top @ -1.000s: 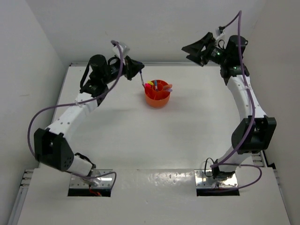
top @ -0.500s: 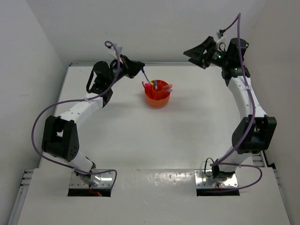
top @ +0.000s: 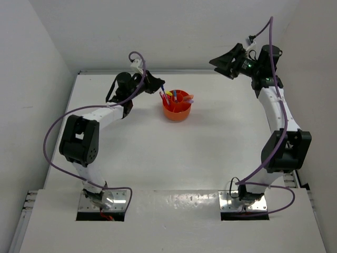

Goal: Sort the stationery into containers
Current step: Place the pen in the storage box.

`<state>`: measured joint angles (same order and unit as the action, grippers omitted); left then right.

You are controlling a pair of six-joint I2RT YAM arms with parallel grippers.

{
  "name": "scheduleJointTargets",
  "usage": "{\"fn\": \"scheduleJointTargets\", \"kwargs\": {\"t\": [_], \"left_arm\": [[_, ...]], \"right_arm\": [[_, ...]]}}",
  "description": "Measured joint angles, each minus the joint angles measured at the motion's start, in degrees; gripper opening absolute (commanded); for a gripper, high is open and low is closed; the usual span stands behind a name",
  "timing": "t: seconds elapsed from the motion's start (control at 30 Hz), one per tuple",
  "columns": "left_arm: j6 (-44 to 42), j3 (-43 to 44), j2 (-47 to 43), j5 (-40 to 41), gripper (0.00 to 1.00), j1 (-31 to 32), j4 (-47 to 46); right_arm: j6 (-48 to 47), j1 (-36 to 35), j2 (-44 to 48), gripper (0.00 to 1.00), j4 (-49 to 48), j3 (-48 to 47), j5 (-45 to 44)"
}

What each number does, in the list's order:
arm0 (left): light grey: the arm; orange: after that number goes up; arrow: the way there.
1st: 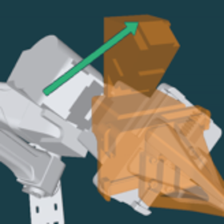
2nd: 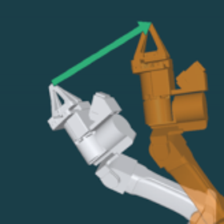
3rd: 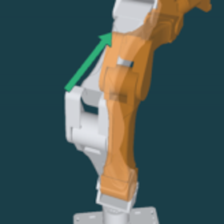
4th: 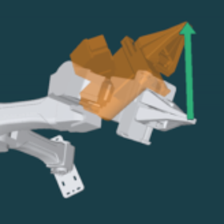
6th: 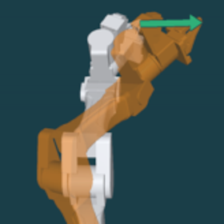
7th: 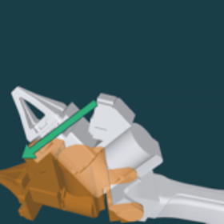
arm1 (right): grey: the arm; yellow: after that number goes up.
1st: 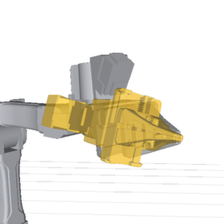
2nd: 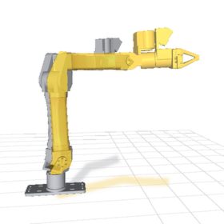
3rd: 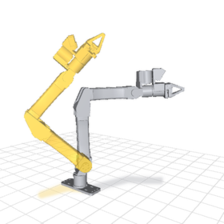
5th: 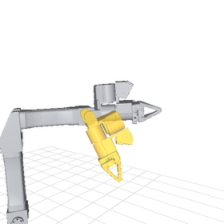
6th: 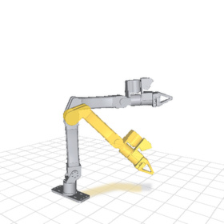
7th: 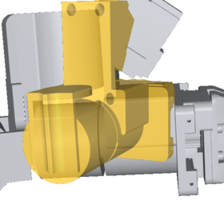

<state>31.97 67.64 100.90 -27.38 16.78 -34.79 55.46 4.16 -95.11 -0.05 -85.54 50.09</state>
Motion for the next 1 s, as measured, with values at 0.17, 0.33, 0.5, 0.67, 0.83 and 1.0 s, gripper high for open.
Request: {"fn": "scheduleJointTargets", "kwargs": {"t": [0.17,0.33,0.5,0.67,0.83,1.0], "left_arm": [[-0.98,1.25,2.82,0.7,0.04,0.17,0.11],[-2.21,2.71,5.9,1.53,0.14,0.66,0.48],[-3.32,2.64,6.99,2.84,0.14,1.79,0.79],[-4.28,2.58,7.02,3.96,0.46,2.99,0.37],[-6.56,2.25,6.99,4.92,1.0,3.13,1.18],[-9.31,2.54,5.22,4.87,1.0,2.03,8.22]], "right_arm": [[0.0,0.42,0.0,0.75,-0.87,1.31,0.92],[0.02,0.96,0.0,0.75,-1.22,2.73,1.29],[-0.07,1.33,0.13,0.76,-1.2,3.89,1.42],[-0.9,1.4,1.25,0.79,-0.46,5.09,1.38],[-3.67,1.66,3.69,0.84,2.91,5.18,1.16],[-8.02,3.3,7.56,0.85,7.04,5.73,0.52]]}}
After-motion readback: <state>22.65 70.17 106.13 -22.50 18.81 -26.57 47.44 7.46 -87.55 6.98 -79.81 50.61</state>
